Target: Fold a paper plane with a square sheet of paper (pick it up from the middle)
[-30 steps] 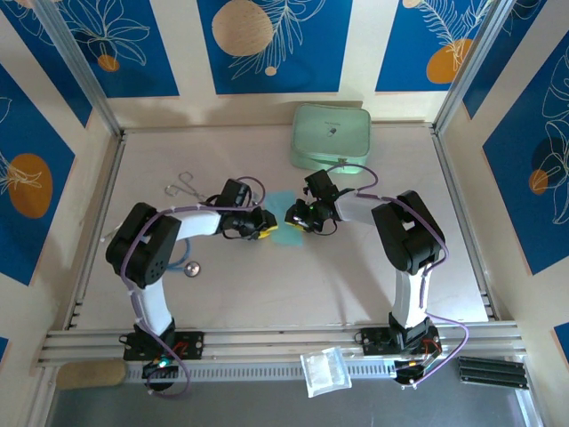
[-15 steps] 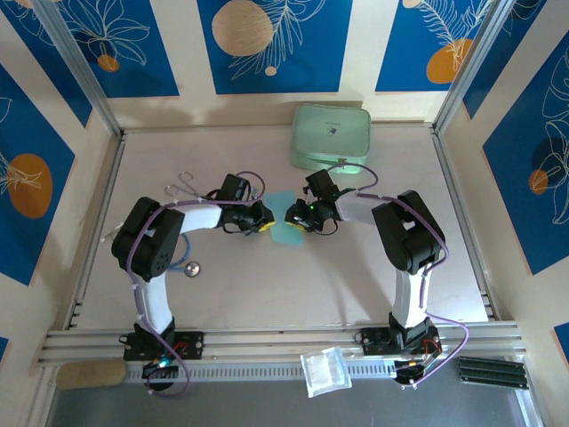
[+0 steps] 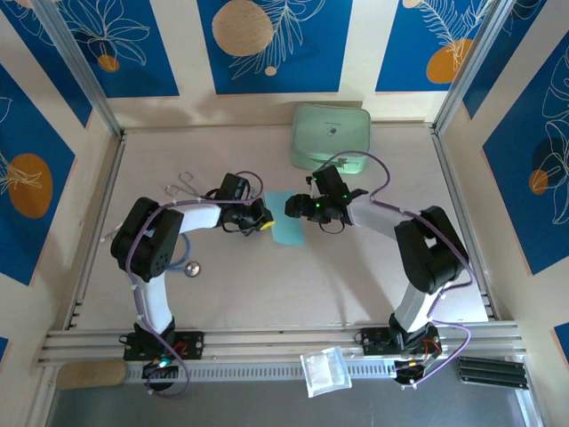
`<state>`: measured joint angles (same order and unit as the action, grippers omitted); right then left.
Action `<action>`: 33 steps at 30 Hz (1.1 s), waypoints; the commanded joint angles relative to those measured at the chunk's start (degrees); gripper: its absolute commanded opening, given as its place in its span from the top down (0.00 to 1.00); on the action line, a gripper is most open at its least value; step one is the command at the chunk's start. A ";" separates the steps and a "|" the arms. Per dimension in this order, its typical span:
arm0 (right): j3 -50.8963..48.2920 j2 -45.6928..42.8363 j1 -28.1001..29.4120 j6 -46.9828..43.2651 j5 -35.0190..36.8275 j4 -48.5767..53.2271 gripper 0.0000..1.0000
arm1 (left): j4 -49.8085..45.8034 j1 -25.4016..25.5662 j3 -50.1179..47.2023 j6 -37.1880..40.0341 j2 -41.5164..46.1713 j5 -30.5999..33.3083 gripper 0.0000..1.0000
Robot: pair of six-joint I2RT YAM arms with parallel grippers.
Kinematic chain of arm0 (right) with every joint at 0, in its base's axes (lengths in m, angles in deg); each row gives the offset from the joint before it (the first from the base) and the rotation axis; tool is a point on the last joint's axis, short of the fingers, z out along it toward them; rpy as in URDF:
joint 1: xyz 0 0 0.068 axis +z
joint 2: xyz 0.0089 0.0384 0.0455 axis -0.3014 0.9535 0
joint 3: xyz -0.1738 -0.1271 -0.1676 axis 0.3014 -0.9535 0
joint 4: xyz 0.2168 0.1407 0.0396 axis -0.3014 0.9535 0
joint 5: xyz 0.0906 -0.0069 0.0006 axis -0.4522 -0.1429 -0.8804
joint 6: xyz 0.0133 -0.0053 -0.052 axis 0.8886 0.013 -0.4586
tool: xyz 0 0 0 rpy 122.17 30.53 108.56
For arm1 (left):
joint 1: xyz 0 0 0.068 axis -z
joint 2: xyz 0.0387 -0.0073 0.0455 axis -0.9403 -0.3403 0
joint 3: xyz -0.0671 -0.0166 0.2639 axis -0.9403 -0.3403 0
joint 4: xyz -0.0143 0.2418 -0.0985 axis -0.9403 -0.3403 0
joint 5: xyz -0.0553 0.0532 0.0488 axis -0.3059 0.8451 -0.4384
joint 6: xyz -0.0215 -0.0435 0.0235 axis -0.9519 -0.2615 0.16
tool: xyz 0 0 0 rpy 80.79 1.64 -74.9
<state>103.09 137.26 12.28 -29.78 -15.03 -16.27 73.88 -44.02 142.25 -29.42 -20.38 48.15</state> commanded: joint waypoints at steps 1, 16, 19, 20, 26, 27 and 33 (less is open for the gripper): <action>-4.02 -3.04 2.80 -10.29 7.32 -3.51 0.28 | 1.18 -0.47 -0.22 -1.59 2.25 -1.94 1.00; -20.18 -3.73 14.71 -43.08 13.65 -32.29 0.25 | 1.31 -0.44 -0.50 -2.82 3.08 -2.75 1.00; -21.02 -1.58 15.46 -45.64 16.83 -36.36 0.25 | 1.27 -0.46 -0.40 -2.76 3.02 -2.87 1.00; -21.24 -1.16 15.65 -46.36 17.34 -37.16 0.25 | 1.27 -0.40 -0.48 -2.91 2.99 -2.92 0.99; -23.19 -1.03 16.43 -48.61 21.42 -41.61 0.27 | 1.22 -0.42 -0.64 -2.89 3.16 -2.81 0.99; -23.67 -1.54 16.51 -48.96 21.20 -41.89 0.28 | 1.18 -0.38 -0.58 -2.92 3.09 -2.80 0.99; -25.46 -4.63 16.85 -49.62 20.94 -42.10 0.42 | 1.48 -0.42 -0.44 -3.07 2.70 -2.79 0.98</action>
<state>78.41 135.14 28.65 -78.17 5.04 -55.55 74.51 -44.02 142.25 -31.98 -18.98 46.71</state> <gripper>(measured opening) 0.588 0.052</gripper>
